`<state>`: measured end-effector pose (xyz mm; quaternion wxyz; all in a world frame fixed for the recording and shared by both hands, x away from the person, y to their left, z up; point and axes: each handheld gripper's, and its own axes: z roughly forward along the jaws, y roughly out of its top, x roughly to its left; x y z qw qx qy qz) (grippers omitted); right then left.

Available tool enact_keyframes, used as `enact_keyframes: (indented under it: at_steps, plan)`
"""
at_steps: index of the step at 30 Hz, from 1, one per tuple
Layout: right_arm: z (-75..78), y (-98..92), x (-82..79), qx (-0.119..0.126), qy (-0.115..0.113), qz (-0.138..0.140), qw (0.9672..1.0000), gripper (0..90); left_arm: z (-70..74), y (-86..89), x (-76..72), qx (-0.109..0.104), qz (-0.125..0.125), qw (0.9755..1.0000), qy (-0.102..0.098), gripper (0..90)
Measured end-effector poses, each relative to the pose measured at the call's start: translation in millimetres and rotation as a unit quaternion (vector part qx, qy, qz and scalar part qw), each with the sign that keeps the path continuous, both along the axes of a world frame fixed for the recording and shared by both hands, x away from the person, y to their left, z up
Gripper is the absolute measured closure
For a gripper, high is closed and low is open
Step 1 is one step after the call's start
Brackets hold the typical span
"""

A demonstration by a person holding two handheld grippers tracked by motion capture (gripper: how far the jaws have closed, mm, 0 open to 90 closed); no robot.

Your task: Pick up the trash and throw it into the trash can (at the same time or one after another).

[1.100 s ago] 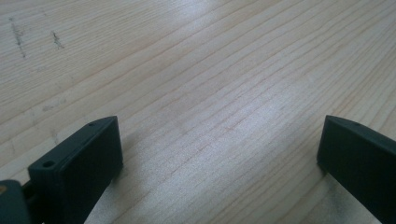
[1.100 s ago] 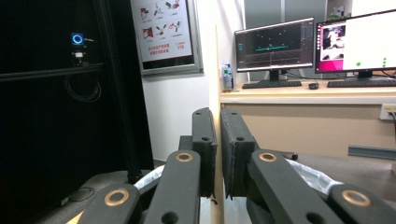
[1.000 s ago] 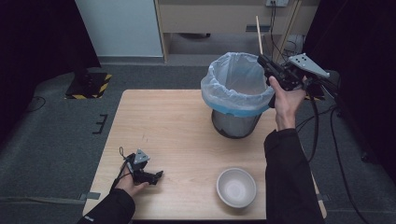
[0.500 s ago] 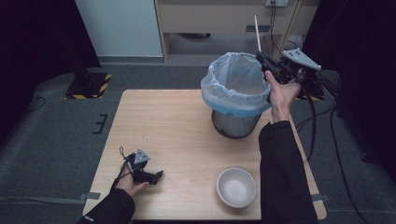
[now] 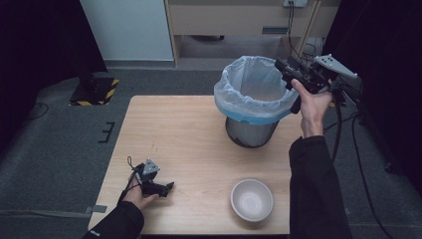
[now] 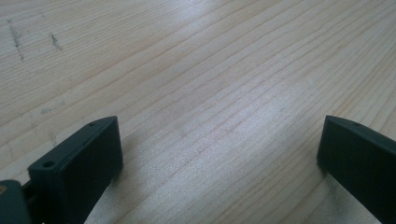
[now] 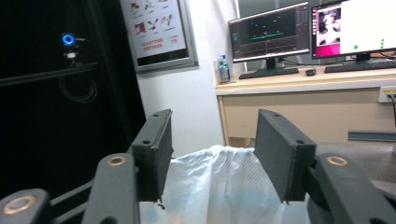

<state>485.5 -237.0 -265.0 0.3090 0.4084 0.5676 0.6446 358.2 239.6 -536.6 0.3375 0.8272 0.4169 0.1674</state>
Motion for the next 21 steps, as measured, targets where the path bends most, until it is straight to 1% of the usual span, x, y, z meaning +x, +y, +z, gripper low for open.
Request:
enact_keyframes:
  at_steps: [3,5,7,8,9,10,11,13,19,20,21]
  plan:
    - [3.6,-1.8,-18.3,-0.006,0.001,0.014,0.9999,42.4,0.0,0.0,0.0,0.000,0.000,1.0000,0.000,0.0]
    - [1.7,-2.5,-31.4,-0.008,0.005,0.027,0.9996,41.6,0.0,-0.1,-0.1,0.000,0.000,1.0000,0.000,0.0]
    - [-2.4,-1.9,-41.4,-0.009,0.008,0.033,0.9994,41.2,0.1,0.1,0.0,0.001,-0.001,1.0000,0.001,0.0]
    - [-2.4,-1.9,-41.4,-0.009,0.008,0.033,0.9994,41.2,0.1,0.1,0.0,0.001,-0.001,1.0000,0.001,0.0]
    - [-9.3,-0.5,-54.1,-0.015,0.013,0.045,0.9988,40.3,0.1,0.2,0.0,0.001,-0.001,1.0000,0.001,0.0]
    - [-9.3,-0.5,-54.1,-0.015,0.013,0.045,0.9988,40.3,0.1,0.2,0.0,0.001,-0.001,1.0000,0.001,0.0]
    - [-16.6,0.2,-64.8,-0.010,0.016,0.053,0.9984,39.9,0.1,0.1,0.0,0.001,-0.001,1.0000,0.001,0.0]
    - [-23.2,-0.2,-73.2,-0.009,0.018,0.059,0.9981,39.6,0.1,0.1,0.0,0.001,-0.001,1.0000,0.001,0.0]
    - [-52.6,-5.0,-101.3,-0.022,0.032,0.073,0.9966,36.9,0.1,-0.1,0.0,0.001,0.001,1.0000,0.001,0.0]
    - [-52.6,-5.0,-101.3,-0.022,0.032,0.073,0.9966,36.9,0.1,-0.1,0.0,0.001,0.001,1.0000,0.001,0.0]
    - [-63.0,-8.0,-108.5,-0.025,0.037,0.072,0.9964,36.0,0.1,-0.2,0.0,0.001,0.001,1.0000,0.000,0.0]
